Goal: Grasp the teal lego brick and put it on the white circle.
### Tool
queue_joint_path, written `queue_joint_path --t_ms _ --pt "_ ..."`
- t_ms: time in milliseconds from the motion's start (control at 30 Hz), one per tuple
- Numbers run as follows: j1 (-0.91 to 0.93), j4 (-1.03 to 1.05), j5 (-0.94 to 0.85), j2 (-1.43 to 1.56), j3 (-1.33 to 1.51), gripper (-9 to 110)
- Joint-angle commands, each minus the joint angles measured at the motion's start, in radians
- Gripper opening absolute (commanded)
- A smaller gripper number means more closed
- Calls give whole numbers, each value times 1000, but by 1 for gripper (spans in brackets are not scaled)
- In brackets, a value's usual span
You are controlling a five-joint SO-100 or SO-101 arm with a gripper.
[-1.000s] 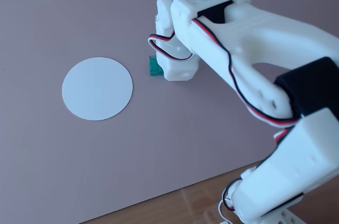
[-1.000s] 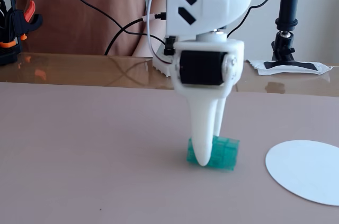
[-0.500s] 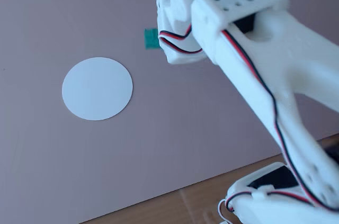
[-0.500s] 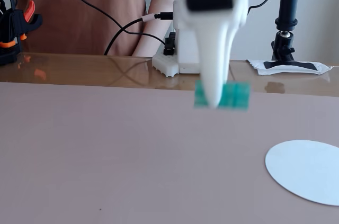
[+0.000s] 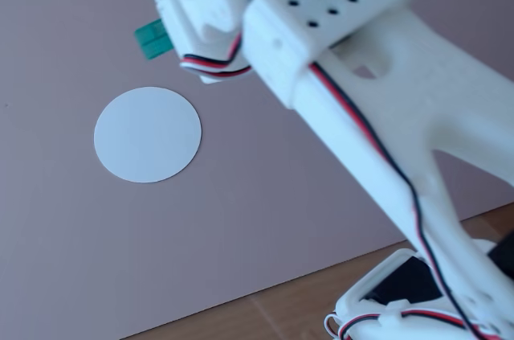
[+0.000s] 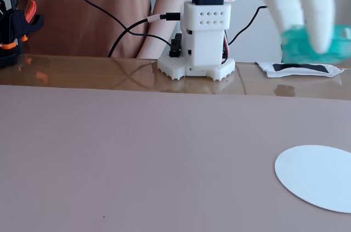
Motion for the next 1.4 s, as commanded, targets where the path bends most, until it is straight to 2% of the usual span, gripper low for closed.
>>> queue_joint_path --t_ms 0,400,600,800,933,1200,1367 --pt "-41 31 -49 -80 -103 0" --pt "-124 241 -160 -495 -407 0" --pt "-132 295 -169 -575 -472 0" --pt "-124 371 -132 -621 -528 22" --pt "-120 374 -121 -623 -531 24" --pt "-123 379 -117 -604 -535 22" --pt "-124 410 -118 -518 -546 14"
